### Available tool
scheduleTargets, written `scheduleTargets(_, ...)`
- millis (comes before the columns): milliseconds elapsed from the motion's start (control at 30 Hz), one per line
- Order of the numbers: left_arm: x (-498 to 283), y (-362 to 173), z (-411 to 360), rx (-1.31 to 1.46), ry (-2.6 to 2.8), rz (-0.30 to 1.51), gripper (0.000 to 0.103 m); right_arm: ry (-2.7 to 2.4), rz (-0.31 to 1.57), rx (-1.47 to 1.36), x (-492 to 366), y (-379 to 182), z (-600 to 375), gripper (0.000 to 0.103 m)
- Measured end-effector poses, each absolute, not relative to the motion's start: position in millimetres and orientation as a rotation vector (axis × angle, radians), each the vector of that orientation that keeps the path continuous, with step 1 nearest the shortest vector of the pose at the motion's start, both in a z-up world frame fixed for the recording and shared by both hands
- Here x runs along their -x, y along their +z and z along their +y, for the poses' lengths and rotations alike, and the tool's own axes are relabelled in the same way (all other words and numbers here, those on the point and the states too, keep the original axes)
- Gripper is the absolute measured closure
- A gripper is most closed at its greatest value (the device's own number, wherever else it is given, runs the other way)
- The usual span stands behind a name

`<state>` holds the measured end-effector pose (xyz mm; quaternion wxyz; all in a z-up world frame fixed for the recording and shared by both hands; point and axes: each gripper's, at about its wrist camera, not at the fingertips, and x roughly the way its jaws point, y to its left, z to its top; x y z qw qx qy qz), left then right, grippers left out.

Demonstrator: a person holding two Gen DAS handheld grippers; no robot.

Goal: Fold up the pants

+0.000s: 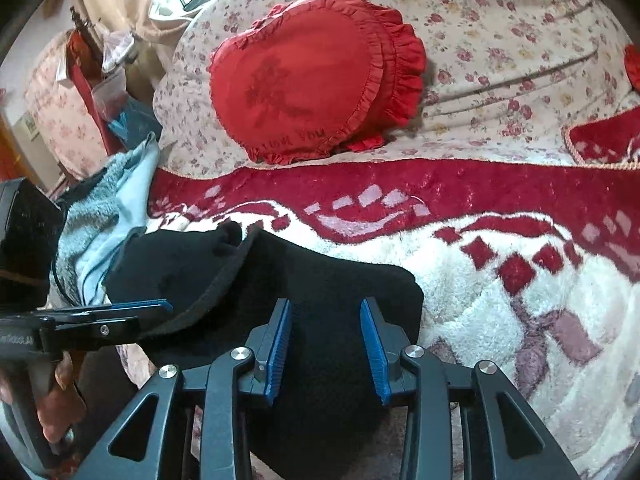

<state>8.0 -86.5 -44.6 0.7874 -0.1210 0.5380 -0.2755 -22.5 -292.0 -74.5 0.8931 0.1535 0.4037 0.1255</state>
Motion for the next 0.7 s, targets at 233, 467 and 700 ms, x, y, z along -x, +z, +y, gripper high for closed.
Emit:
scheduleTargets(233,-5.5,-37.8,-79.7,0.326,-0.608,1.147,0.027,0.274,0.831,-0.321,23.8,-72.2,-289.0,0.068)
scheduleTargets(467,-2.3,-58.8,-102.7,0.259,-0.590,1.186,0.027,0.321,0.828,-0.311,24.1,-69.5,-280.7,0.068)
scheduleTargets(700,-12.5,-70.5,-124.7,0.197,-0.546,1.183,0.077,0.301,0.806,-0.509,27.7,-73.9,-319.5,0.068)
